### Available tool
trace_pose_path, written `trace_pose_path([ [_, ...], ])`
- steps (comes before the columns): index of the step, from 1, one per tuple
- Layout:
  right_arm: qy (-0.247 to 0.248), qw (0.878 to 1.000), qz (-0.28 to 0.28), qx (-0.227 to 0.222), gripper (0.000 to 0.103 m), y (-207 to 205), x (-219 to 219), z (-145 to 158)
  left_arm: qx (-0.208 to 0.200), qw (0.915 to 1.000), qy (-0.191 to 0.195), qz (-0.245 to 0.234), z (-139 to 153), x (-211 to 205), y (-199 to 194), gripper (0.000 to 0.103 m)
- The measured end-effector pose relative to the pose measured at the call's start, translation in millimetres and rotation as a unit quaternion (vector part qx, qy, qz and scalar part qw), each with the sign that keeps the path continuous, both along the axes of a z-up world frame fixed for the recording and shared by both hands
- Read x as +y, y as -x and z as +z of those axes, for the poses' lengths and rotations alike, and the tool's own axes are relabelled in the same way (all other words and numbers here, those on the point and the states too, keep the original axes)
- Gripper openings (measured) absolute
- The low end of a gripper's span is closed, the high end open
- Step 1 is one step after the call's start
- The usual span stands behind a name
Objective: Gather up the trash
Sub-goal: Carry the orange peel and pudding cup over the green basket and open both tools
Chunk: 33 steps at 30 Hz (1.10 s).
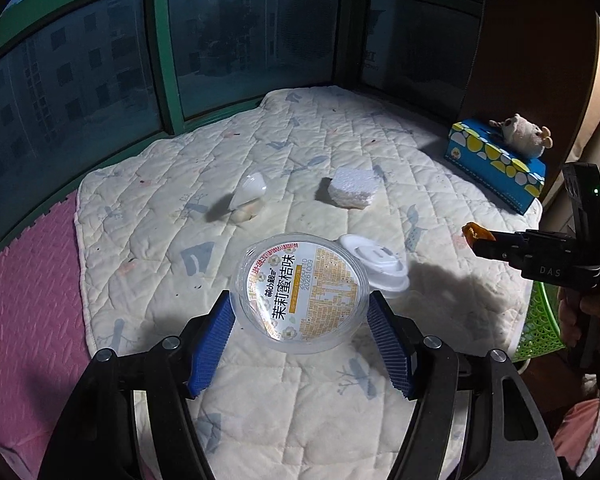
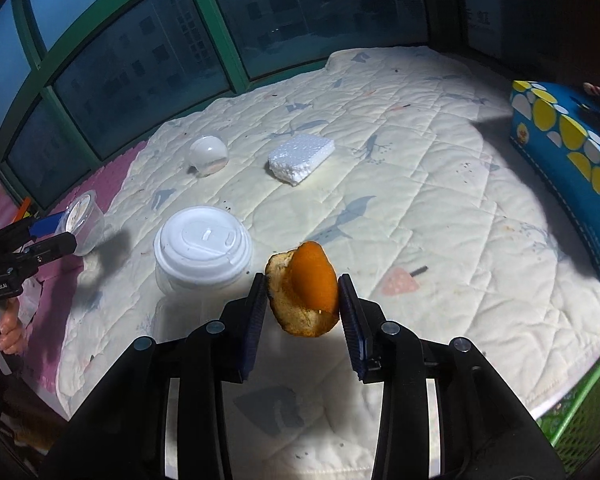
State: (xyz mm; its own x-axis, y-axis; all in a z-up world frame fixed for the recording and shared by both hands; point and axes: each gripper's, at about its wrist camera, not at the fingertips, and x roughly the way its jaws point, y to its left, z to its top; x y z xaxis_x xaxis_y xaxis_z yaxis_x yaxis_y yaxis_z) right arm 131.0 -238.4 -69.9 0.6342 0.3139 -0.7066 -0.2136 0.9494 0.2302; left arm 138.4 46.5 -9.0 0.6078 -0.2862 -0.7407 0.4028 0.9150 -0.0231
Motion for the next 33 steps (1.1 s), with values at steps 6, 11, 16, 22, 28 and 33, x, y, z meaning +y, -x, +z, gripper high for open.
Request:
trace_pose_path([
  [6, -0.016, 0.999, -0.048, -0.006, 0.037, 45, -42, 2, -0.008, 0.9987, 0.018, -0.047, 14, -47, 20, 0.065],
  [11, -0.010, 0.995, -0.097, -0.013, 0.037, 84, -87, 4, -0.009, 0.9954, 0.026, -0.091, 18, -93, 35, 0.065],
  [16, -0.002, 0.987, -0.158, -0.012, 0.037, 120, -139, -1, 0.005, 0.9905, 0.032, -0.133, 12, -141, 47, 0.065],
  [22, 0.003, 0.972, -0.234, 0.013, 0.037, 155, -209, -24, 0.016, 0.9835, 0.031, -0.178, 4, -198, 60, 0.065],
  [28, -0.022, 0.954, -0.293, 0.054, 0.039, 172, -266, -60, 0.032, 0.9761, 0.024, -0.214, -5, -247, 70, 0.065],
  [33, -0.039, 0.945, -0.317, 0.072, 0.042, 174, -290, -79, 0.042, 0.9706, 0.018, -0.236, -11, -281, 78, 0.065],
])
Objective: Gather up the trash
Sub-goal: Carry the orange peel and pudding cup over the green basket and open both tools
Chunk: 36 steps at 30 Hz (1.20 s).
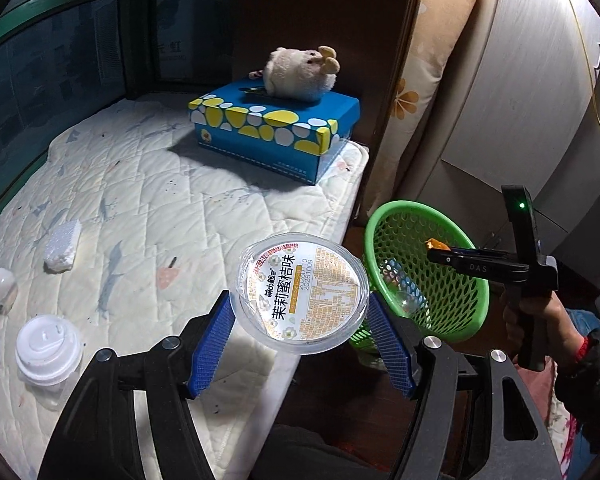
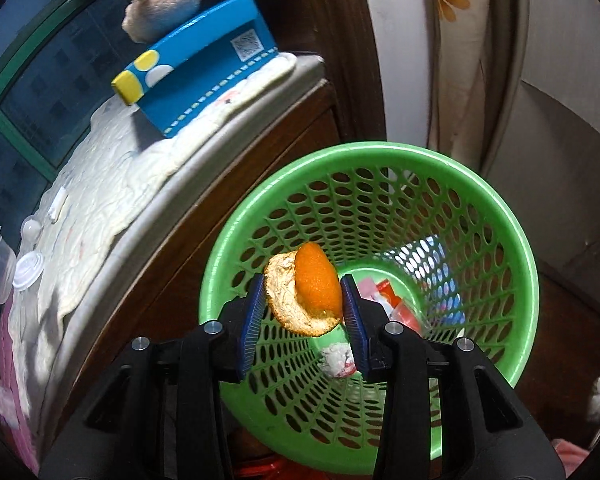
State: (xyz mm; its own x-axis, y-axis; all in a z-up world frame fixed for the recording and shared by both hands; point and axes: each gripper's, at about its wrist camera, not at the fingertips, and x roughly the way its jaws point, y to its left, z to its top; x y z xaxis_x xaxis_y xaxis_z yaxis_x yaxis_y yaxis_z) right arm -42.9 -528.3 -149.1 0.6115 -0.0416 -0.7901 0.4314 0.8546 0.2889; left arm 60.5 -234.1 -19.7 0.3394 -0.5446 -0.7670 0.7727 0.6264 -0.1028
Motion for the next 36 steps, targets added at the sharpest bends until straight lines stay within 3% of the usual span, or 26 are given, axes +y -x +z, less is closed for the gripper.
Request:
trace_pose_path([
  [4, -0.002, 1.000, -0.015, -0.002, 0.057, 4, -9, -5, 0.006, 0.9998, -0.005, -0.017, -5, -24, 5, 0.065],
  [24, 0.043, 0.996, -0.051, -0.067, 0.067, 77, -16, 51, 0.046, 0.9950, -0.026, -0.084, -39, -134, 34, 0.065],
  [36, 0.019, 0.994, -0.085, -0.071, 0.068, 110, -27, 40, 0.073, 0.9910, -0.044, -0.103, -62, -181, 47, 0.067],
])
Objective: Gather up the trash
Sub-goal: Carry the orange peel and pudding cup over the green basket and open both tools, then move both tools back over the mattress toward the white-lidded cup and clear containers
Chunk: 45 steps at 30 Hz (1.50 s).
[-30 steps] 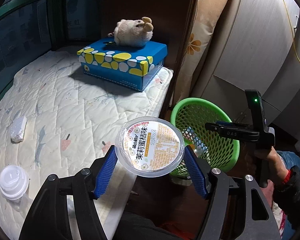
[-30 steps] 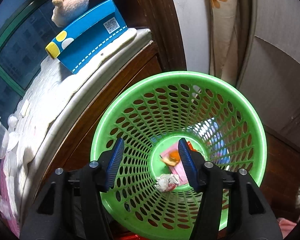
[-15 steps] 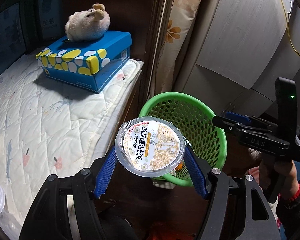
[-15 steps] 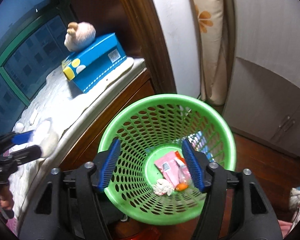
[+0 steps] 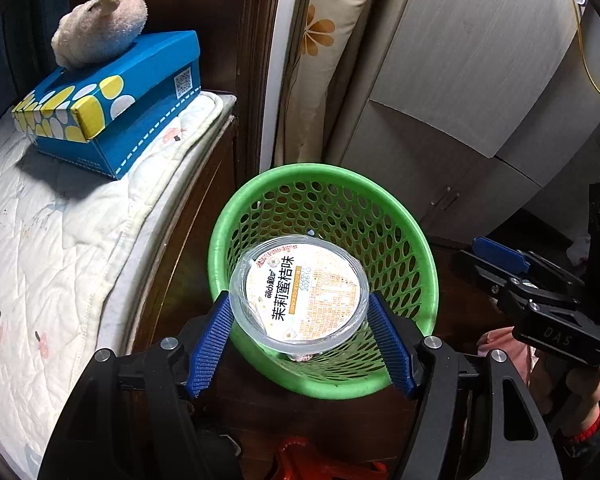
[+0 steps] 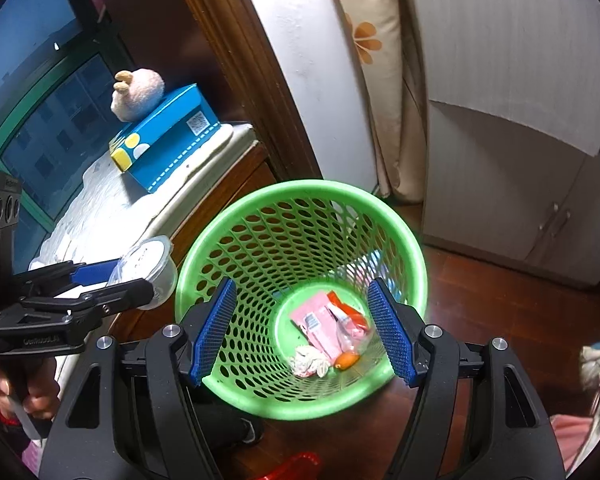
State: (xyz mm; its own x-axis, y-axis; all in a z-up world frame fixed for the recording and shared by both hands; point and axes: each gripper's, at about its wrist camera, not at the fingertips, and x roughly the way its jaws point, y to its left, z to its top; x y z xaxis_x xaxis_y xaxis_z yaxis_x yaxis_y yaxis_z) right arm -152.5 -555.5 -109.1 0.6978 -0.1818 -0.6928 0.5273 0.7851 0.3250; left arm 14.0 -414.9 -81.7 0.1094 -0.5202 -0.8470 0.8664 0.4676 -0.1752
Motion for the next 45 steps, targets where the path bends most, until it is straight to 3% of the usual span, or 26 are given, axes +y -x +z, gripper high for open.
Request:
trace_pose_path([
  [2, -0.004, 1.000, -0.003, -0.001, 0.068, 2, -1, -2, 0.005, 1.0000, -0.001, -0.001, -3, -3, 0, 0.069],
  [3, -0.005, 1.000, -0.003, -0.001, 0.068, 3, -1, -2, 0.009, 1.0000, -0.001, -0.001, -4, -5, 1, 0.074],
  [9, -0.007, 1.000, 0.000, -0.003, 0.068, 3, 2, -1, 0.014, 0.9998, 0.015, 0.008, -3, 4, 2, 0.075],
  [14, -0.005, 1.000, 0.020, -0.009, 0.069, -5, 14, 5, -0.004, 0.9992, 0.022, 0.034, 11, 36, -2, 0.075],
  [22, 0.013, 0.997, 0.076, -0.015, 0.070, -34, 53, 20, -0.039, 0.9916, 0.028, 0.120, 37, 107, -27, 0.075],
  [35, 0.024, 0.986, 0.163, -0.015, 0.074, -96, 123, 36, -0.122, 0.9602, 0.000, 0.251, 60, 233, -82, 0.084],
  [41, 0.028, 0.980, 0.199, -0.015, 0.077, -124, 153, 43, -0.133, 0.9430, -0.021, 0.304, 60, 290, -121, 0.091],
  [45, 0.032, 0.975, 0.220, -0.012, 0.078, -138, 173, 45, -0.141, 0.9369, -0.045, 0.317, 50, 318, -140, 0.092],
])
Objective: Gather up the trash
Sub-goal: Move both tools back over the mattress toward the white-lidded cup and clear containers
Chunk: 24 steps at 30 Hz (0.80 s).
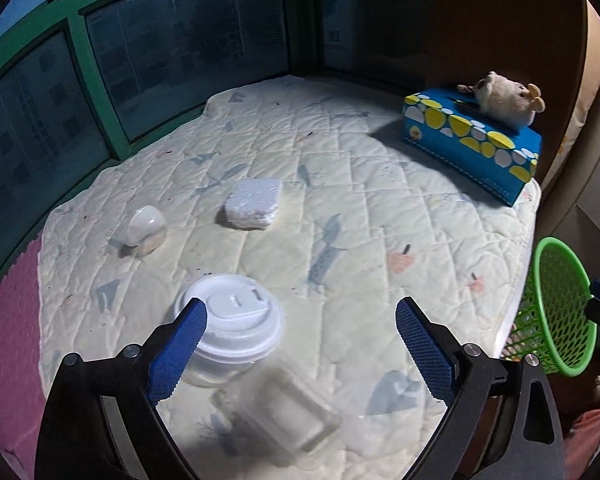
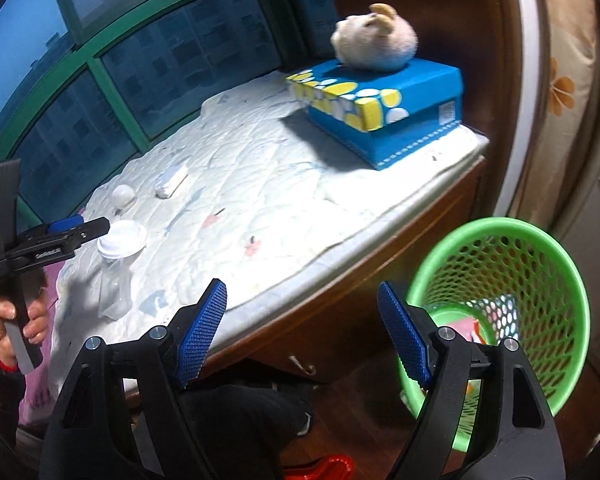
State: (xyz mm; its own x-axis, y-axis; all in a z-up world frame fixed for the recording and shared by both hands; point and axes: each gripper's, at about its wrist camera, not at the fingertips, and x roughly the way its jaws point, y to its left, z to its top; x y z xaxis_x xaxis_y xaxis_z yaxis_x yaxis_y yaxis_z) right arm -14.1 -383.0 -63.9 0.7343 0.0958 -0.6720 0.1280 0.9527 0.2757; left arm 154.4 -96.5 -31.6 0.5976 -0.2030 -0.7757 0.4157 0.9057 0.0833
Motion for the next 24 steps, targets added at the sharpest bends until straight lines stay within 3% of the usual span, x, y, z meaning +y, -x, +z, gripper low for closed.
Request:
trace_pose_path([
  [9, 0.002, 0.999, 0.038, 0.018, 0.079, -28, 37, -8, 0.027, 0.9985, -0.046, -0.009, -32, 26, -34, 0.092],
  [24, 0.001, 0.997, 0.075, 0.036, 0.079, -56, 71, -15, 0.057, 0.9970, -0.041, -0.034, -53, 36, -55, 0.092],
])
